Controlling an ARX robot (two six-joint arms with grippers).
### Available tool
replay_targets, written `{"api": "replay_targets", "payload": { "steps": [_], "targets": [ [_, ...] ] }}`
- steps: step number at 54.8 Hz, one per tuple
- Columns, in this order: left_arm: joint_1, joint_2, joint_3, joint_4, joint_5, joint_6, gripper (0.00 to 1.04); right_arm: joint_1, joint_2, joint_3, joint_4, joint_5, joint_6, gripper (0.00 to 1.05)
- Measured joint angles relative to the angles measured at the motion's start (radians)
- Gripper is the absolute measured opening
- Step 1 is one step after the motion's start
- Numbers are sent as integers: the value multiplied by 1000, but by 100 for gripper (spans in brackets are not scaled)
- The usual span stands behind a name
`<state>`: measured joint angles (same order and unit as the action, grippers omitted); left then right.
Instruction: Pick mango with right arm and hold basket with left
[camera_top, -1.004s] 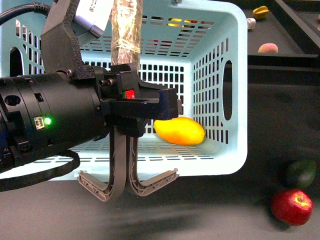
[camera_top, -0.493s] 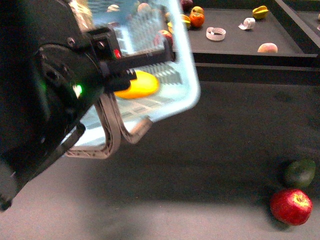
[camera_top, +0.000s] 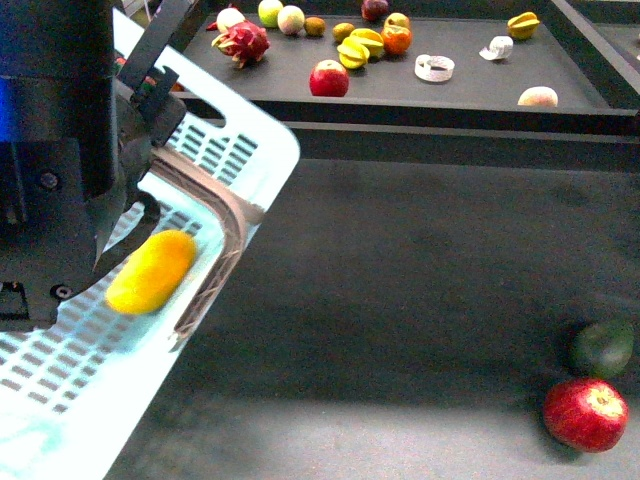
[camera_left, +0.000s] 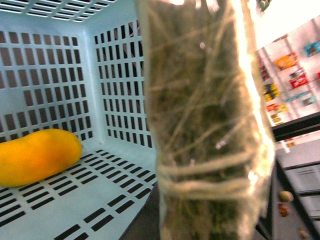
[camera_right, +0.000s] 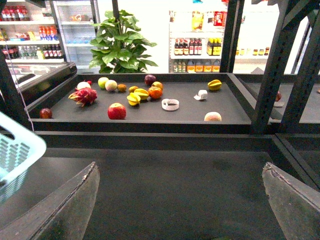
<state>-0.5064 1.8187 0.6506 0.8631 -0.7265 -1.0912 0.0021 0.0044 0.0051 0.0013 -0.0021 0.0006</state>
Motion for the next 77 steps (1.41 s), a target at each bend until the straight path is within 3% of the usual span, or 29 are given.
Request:
{"api": "replay_targets", "payload": {
  "steps": [16, 26, 44, 58, 63, 77],
  "targets": [
    [82, 91, 47, -46, 18, -335, 4, 0, 0, 0, 0, 0, 0, 97],
    [139, 121, 47, -47, 20, -360, 4, 0, 0, 0, 0, 0, 0, 97],
    [177, 148, 76, -114, 168, -413, 4, 0, 0, 0, 0, 0, 0, 97],
    [193, 160, 78, -132, 218, -415, 4, 0, 0, 0, 0, 0, 0, 97],
    [194, 153, 92, -182, 212, -396, 25, 0, 0, 0, 0, 0, 0, 97],
    [162, 10, 80, -377, 100, -324, 68, 0, 0, 0, 0, 0, 0, 97]
  ]
}}
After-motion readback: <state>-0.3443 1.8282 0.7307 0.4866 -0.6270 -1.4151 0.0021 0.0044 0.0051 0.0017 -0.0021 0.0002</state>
